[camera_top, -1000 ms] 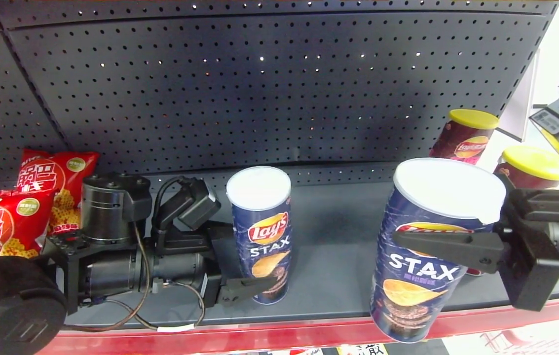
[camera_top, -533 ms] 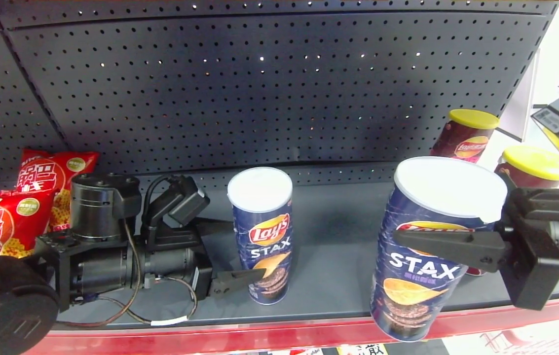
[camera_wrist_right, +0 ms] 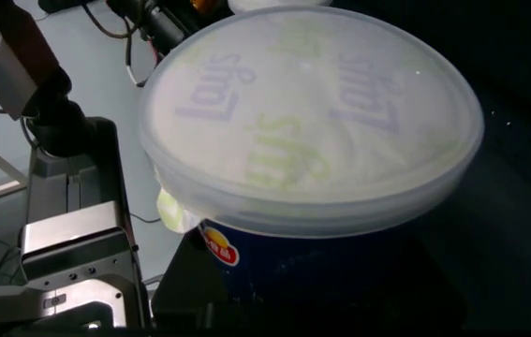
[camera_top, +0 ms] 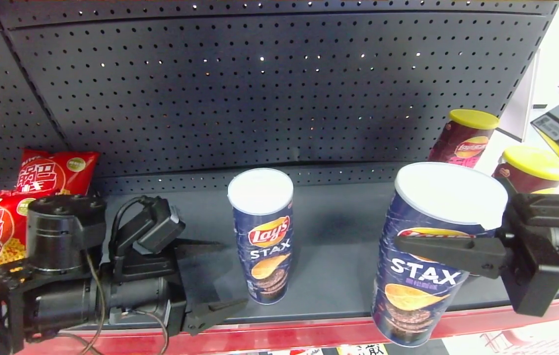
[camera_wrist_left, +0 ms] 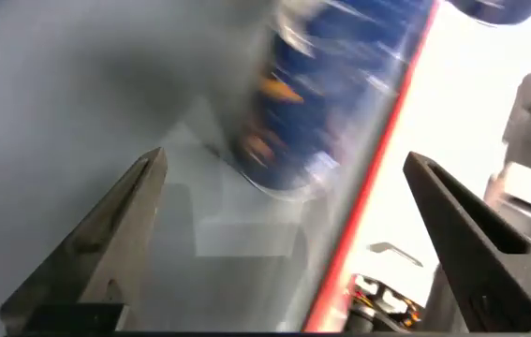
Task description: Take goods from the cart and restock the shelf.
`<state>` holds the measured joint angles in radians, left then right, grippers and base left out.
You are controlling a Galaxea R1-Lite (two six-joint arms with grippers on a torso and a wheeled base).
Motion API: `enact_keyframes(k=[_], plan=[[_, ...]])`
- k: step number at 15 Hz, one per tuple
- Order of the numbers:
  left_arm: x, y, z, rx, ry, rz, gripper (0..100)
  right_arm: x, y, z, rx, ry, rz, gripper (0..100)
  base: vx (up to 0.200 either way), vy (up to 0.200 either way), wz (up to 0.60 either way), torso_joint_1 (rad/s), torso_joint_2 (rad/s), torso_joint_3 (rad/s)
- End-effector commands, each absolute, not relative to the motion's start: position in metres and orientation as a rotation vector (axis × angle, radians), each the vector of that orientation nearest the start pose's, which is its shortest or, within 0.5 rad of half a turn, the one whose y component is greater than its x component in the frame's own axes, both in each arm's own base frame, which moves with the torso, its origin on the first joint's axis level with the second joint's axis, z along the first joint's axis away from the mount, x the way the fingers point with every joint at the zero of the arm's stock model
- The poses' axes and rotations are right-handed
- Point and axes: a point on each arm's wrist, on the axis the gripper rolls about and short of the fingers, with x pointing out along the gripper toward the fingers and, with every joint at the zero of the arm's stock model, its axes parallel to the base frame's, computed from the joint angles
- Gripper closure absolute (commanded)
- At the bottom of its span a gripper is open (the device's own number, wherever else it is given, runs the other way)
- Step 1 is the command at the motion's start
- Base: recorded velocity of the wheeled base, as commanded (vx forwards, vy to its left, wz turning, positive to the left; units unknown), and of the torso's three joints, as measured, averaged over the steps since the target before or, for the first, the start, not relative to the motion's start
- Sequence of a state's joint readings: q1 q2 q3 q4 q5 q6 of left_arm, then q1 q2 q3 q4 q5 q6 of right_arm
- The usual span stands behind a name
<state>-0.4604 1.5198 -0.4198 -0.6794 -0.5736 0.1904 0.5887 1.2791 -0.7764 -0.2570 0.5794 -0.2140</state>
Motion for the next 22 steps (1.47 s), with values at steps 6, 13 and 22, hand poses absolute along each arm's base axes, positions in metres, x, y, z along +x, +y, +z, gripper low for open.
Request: enact_keyframes(k=[6, 13, 22], plan=[[0.075, -0.022, 0.143, 0.050, 0.120, -0.662, 0, 0.155, 0.117, 0.240, -0.187, 0.151, 1.179, 100, 0.000, 0.000, 0.00, 0.000, 0.00, 0.000], [-0.002, -0.010, 0.104, -0.064, 0.016, -0.308, 0, 0.165, 0.120, 0.258, -0.182, 0.096, 1.161, 100, 0.000, 0.000, 0.00, 0.000, 0.00, 0.000], [-0.015, -0.008, 0.083, -0.052, 0.051, -0.185, 0, 0.168, 0.115, 0.268, -0.174, 0.065, 1.126, 100, 0.000, 0.000, 0.00, 0.000, 0.00, 0.000]])
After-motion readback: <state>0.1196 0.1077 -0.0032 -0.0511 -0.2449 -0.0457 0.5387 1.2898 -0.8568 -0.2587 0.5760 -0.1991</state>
